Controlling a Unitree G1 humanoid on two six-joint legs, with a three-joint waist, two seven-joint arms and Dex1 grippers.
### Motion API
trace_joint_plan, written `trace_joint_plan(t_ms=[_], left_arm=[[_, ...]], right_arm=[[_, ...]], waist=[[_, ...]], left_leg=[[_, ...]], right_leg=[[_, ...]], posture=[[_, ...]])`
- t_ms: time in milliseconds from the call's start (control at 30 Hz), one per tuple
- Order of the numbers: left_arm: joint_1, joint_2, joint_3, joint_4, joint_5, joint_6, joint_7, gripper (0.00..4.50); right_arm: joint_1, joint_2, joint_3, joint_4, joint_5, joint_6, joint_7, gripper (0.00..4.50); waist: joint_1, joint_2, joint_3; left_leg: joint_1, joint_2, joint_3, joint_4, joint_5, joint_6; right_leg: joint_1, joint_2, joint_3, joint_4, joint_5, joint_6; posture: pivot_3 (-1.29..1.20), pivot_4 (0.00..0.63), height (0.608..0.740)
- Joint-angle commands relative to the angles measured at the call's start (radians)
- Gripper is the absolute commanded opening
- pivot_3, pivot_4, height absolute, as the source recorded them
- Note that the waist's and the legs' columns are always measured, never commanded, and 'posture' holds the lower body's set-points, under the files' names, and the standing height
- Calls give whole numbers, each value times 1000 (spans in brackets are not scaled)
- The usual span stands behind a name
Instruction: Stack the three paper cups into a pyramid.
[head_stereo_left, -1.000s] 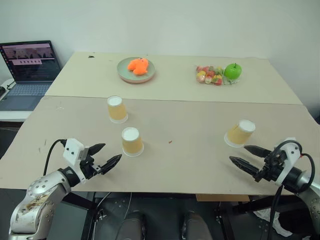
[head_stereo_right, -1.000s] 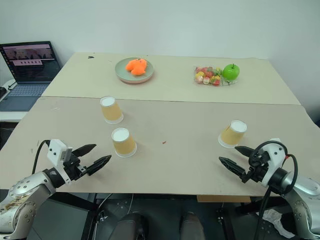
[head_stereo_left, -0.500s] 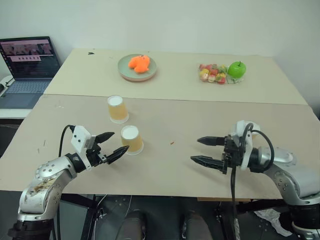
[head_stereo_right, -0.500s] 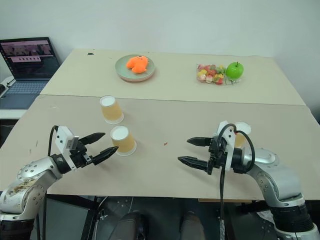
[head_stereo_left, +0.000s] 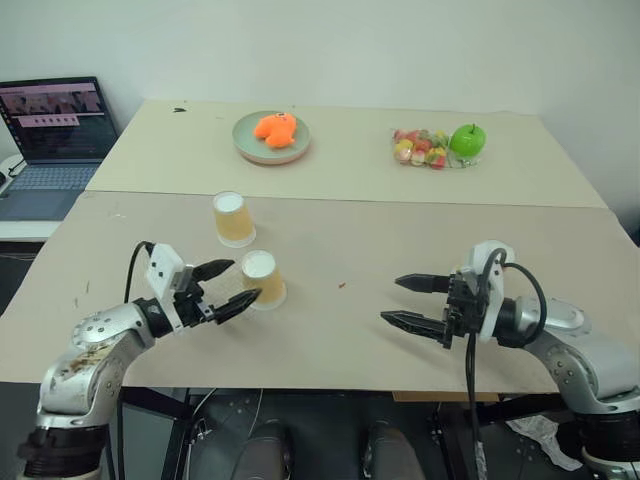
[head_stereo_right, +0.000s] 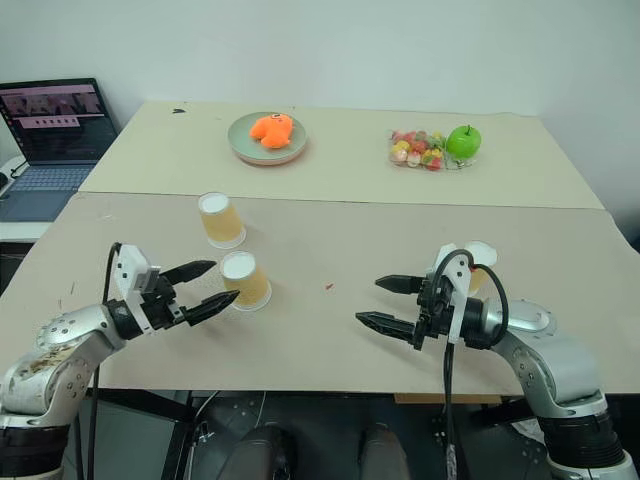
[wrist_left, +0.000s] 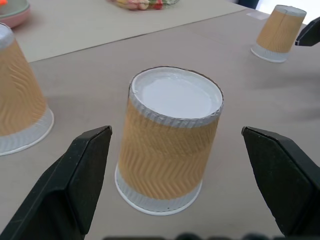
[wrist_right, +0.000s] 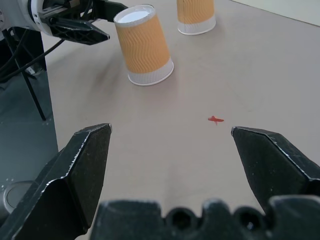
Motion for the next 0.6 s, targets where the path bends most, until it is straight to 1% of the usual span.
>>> trace_joint_plan(t_ms=[33, 267, 433, 600], left_arm=[[-38, -2, -19, 14, 16, -37, -19, 4429], [-148, -44, -88, 121, 60, -77, -36, 4429], [-215, -68, -99, 179, 70, -85, -37, 4429], [-249, -78, -110, 226, 83, -104, -49, 4429]], right_arm=[[-12, 4, -35, -37, 20, -19, -4, 4494], [-21, 11, -40, -48, 21, -21, -15, 4494], [-20, 17, -39, -56, 19, -19, -28, 4494], [-18, 23, -38, -63, 16, -18, -41, 4494]], waist=[[0, 0, 0], [0, 0, 0], [-1, 0, 0], [0, 0, 0]], left_leg=[[0, 0, 0, 0, -1, 2], [0, 0, 0, 0, -2, 4], [0, -1, 0, 0, 0, 1], [0, -1, 0, 0, -1, 1]], right_leg=[[0, 0, 0, 0, 0, 0], [0, 0, 0, 1, 0, 0], [0, 0, 0, 0, 0, 0], [0, 0, 0, 1, 0, 0]], posture=[[0, 150, 673], [0, 150, 673], [0, 150, 673], [0, 150, 673]])
